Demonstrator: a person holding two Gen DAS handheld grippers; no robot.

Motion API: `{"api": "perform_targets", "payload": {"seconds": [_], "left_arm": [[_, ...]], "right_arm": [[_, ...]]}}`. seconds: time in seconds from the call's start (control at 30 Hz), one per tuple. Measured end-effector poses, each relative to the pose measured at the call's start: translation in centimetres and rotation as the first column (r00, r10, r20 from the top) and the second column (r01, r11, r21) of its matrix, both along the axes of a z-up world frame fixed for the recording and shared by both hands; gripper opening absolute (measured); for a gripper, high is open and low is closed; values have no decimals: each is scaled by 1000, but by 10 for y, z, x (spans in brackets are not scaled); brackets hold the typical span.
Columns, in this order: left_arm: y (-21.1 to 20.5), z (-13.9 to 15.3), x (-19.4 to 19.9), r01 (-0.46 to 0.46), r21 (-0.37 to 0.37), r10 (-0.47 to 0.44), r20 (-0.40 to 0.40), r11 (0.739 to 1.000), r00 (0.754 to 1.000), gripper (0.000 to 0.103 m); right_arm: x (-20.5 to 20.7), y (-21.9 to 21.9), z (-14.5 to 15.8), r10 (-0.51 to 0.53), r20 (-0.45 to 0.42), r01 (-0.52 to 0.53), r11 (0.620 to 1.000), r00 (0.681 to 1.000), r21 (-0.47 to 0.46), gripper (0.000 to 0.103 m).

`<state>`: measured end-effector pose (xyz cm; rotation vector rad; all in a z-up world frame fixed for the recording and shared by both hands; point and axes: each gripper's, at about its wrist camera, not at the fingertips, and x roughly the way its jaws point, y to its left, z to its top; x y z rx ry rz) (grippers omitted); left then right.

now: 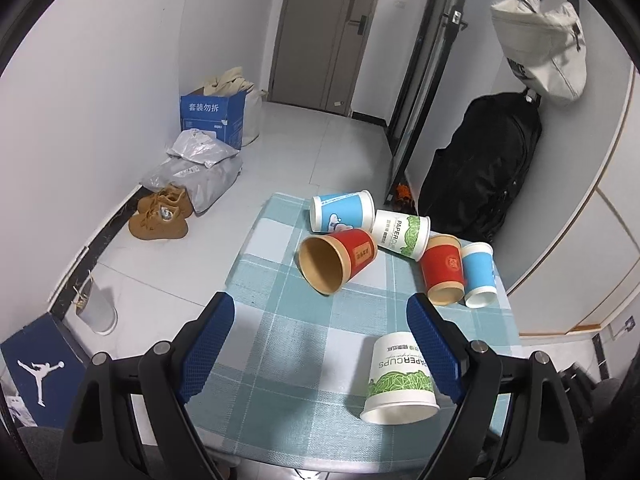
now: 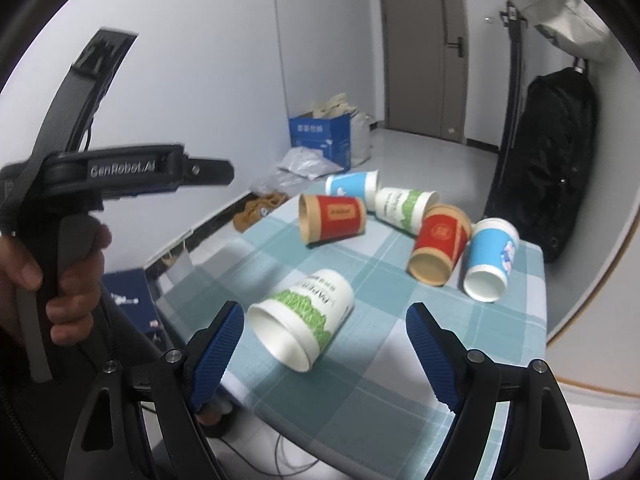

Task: Flip cup upright
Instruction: 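Grasp the rim of the lying white cup with the right gripper, then rotate the white cup opening-up with the right gripper and set it down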

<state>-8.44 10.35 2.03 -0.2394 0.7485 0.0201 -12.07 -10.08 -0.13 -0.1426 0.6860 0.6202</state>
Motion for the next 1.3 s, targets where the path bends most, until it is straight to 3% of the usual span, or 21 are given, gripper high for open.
{"api": "perform_targets", "payload": {"seconds": [0.2,0.33,0.6,0.9,1.3], "left_arm": [[5,8,-4,-14,20,13,32,1000,999,85],[12,9,-3,-24,8,23,33,1000,999,85],[25,7,1,-28,-24,29,28,999,999,85],[31,6,-1,-14,-63,16,25,998,1000,85],[27,5,-2,16,-71,-15,20,997,1000,85]], "right_arm": [[2,18,-19,55,-44,-58,996,998,-63,76],[-1,37,-33,100,-14,-101,984,995,-148,70],[9,64,-62,66,38,-49,936,997,-348,32],[27,56,-60,-11,-8,8,951,1000,-309,6],[29,44,-43,-41,-70,23,972,997,-234,4]]}}
